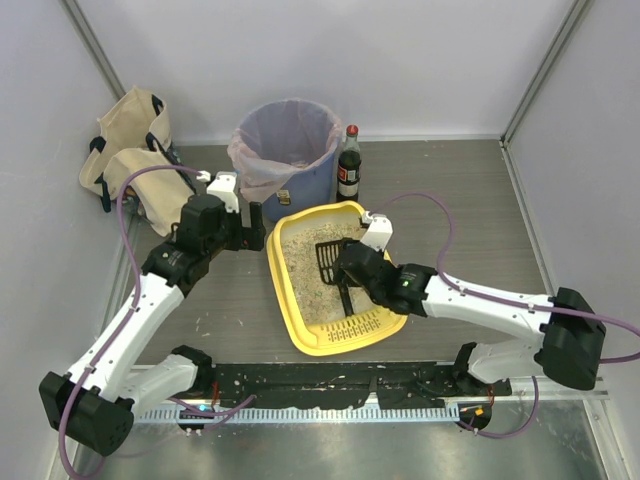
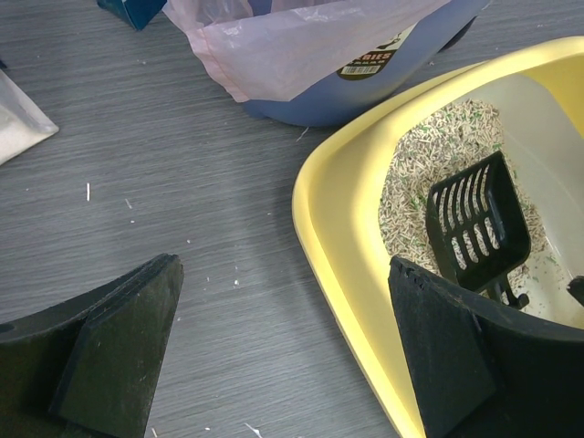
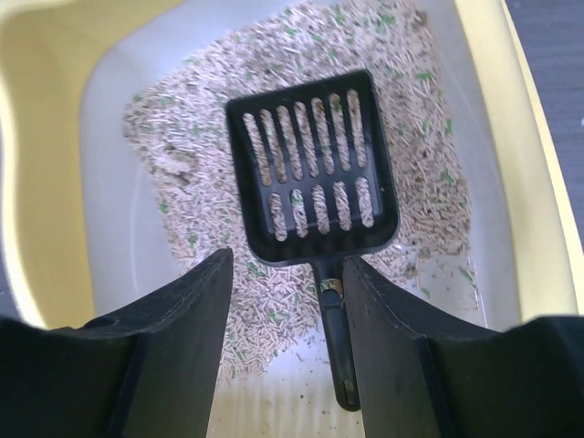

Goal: Clean the litter box

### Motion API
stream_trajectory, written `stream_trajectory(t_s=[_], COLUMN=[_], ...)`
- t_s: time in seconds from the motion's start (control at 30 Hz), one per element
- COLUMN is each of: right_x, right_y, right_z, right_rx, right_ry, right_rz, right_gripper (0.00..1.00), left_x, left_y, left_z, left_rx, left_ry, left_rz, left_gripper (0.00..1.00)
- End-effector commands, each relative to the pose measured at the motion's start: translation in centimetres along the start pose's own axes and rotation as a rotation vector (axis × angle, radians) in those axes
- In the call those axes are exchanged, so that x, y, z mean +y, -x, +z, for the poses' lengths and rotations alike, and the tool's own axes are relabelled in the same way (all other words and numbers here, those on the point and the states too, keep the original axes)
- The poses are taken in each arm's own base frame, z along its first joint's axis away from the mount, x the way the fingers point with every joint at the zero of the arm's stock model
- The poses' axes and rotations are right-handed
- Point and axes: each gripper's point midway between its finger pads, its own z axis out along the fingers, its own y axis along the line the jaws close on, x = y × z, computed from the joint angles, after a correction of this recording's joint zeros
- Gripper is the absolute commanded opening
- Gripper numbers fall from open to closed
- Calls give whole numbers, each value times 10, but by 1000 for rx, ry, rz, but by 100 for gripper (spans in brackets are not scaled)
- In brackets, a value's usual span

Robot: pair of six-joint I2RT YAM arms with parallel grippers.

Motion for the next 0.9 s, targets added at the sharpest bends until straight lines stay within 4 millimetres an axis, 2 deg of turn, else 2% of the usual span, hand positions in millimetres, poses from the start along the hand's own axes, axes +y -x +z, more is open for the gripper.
stream_trajectory(t_s=[0.0, 0.13, 0.17, 0.2, 0.3, 0.33, 0.4, 0.43, 0.5, 0.53, 0.57, 0.63, 0.67, 0.73, 0.77, 0.87], right_x=[27, 29, 33, 22, 17, 0, -10, -30, -43, -61, -72, -84, -107, -127, -148, -175], right_y=[50, 85, 87, 103, 115, 134, 142, 155, 164, 174, 181, 186, 198, 202, 210, 217], right_z=[-25, -37, -38, -31, -23, -14, -9, -2, 1, 4, 4, 3, 2, -1, -4, -18], right_rx=[-169, -267, -249, -260, -229, -263, -260, -282, -296, -317, -331, -336, -368, -384, -411, -458], right_ry=[181, 236, 274, 259, 337, 309, 324, 288, 291, 256, 240, 250, 209, 181, 137, 93], right_rz=[-62, -70, -77, -51, -19, 14, 32, 55, 66, 90, 100, 113, 133, 152, 177, 214], right_gripper=[57, 57, 57, 57, 57, 57, 57, 57, 57, 57, 57, 57, 57, 57, 57, 57], left_x=[-6, -2, 0, 6, 14, 16, 24, 27, 37, 41, 47, 54, 61, 68, 74, 81], left_y=[16, 25, 26, 29, 31, 32, 34, 34, 37, 38, 40, 41, 42, 45, 45, 48], left_z=[-11, -18, -19, -21, -21, -21, -20, -20, -20, -20, -21, -21, -22, -24, -26, -31], left_rx=[-87, -142, -150, -169, -174, -177, -182, -183, -194, -196, -203, -207, -214, -223, -228, -246], left_ry=[-30, -14, -6, 10, 38, 39, 59, 64, 92, 104, 122, 143, 170, 200, 230, 262], left_rz=[-25, -57, -59, -69, -84, -91, -110, -118, -142, -151, -163, -171, -178, -182, -183, -172], left_gripper=[100, 100, 100, 100, 100, 100, 100, 100, 100, 100, 100, 100, 100, 100, 100, 100])
